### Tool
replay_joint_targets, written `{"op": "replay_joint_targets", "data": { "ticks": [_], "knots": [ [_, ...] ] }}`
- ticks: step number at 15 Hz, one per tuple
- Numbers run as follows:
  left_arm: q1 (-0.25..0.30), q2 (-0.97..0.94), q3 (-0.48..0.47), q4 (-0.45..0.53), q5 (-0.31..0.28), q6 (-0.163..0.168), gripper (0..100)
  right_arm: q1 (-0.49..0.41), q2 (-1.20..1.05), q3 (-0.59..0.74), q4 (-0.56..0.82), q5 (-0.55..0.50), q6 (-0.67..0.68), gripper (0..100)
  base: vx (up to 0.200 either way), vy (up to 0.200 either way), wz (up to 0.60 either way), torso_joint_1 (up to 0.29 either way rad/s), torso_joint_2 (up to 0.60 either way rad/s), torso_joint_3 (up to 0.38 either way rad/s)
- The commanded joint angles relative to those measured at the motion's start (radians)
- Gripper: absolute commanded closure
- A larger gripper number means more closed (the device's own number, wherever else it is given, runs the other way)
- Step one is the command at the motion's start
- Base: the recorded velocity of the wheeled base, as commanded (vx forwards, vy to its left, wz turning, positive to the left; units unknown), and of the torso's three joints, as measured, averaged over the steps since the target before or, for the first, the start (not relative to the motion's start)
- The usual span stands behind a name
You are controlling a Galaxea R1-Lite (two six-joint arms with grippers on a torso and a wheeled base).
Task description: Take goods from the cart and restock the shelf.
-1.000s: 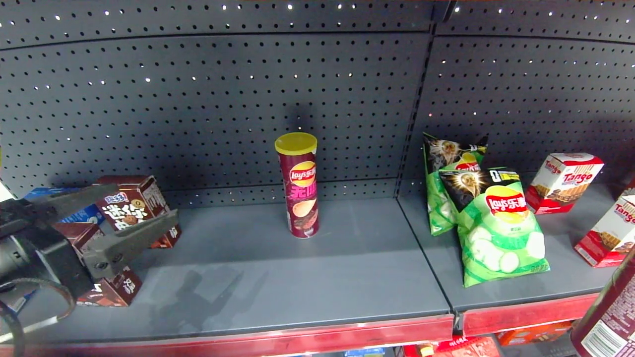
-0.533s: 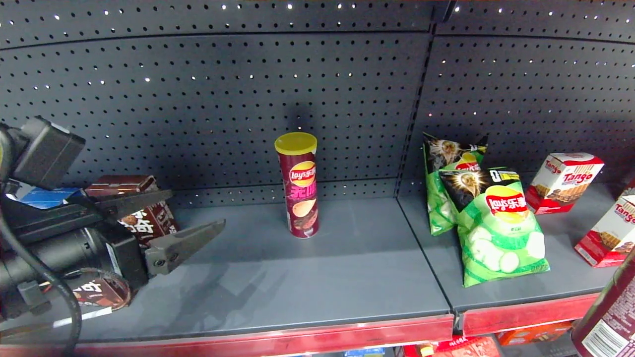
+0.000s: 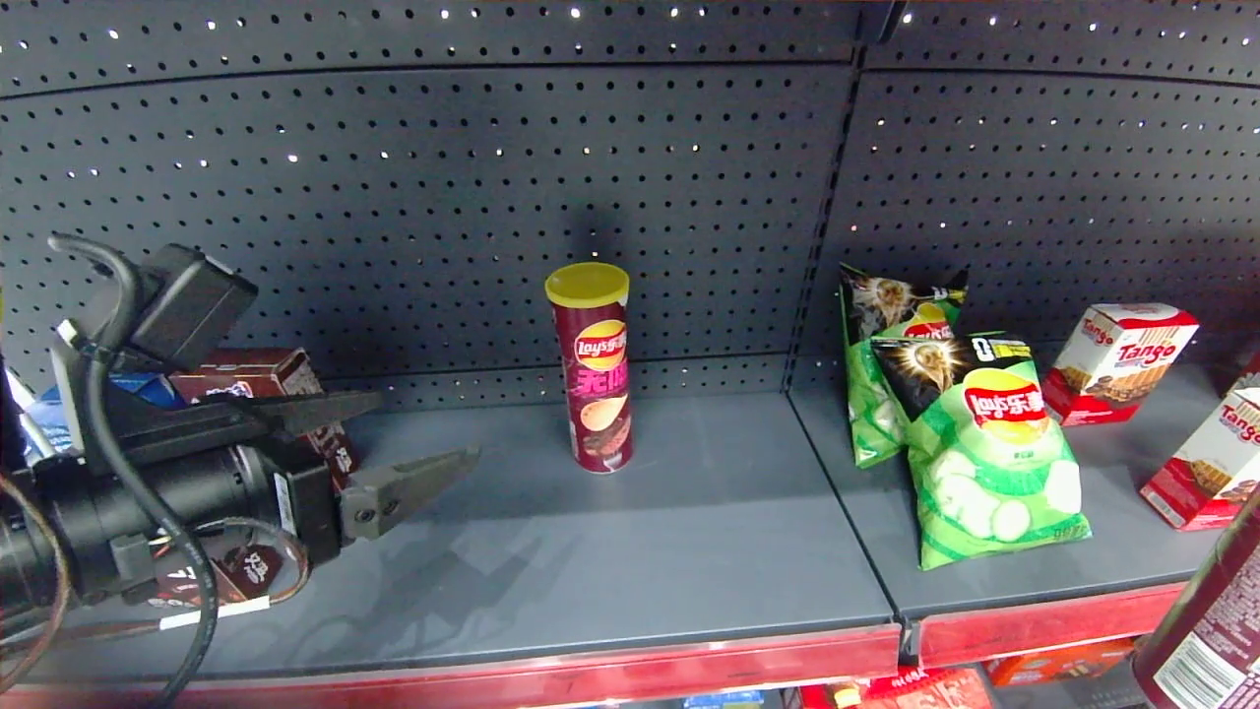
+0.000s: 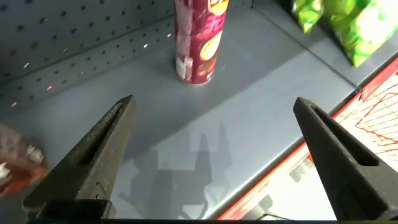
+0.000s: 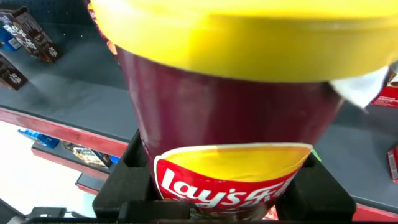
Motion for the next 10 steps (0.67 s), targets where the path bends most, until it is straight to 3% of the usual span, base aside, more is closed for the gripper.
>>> {"op": "replay_joint_targets", "data": {
  "ticks": [1,3,6,10],
  "knots": [
    [0.013,0.061,-0.008,-0.029,-0.026,-0.005,0,0.001,0.0,0.002,0.0,0.001,-0.001,100,0.0,0.0,0.0,0.0,0.0,0.0],
    [0.058,0.11,-0.002,-0.116,-0.106,0.002,0,-0.001,-0.004,0.003,0.0,-0.001,-0.001,100,0.0,0.0,0.0,0.0,0.0,0.0],
    [0.079,0.196,-0.005,-0.21,-0.123,0.001,0,-0.001,-0.004,0.002,0.0,-0.001,-0.001,100,0.0,0.0,0.0,0.0,0.0,0.0],
    [0.107,0.308,0.0,-0.354,-0.222,-0.001,0,-0.001,-0.003,-0.001,0.0,-0.001,-0.001,100,0.0,0.0,0.0,0.0,0.0,0.0]
  ]
}}
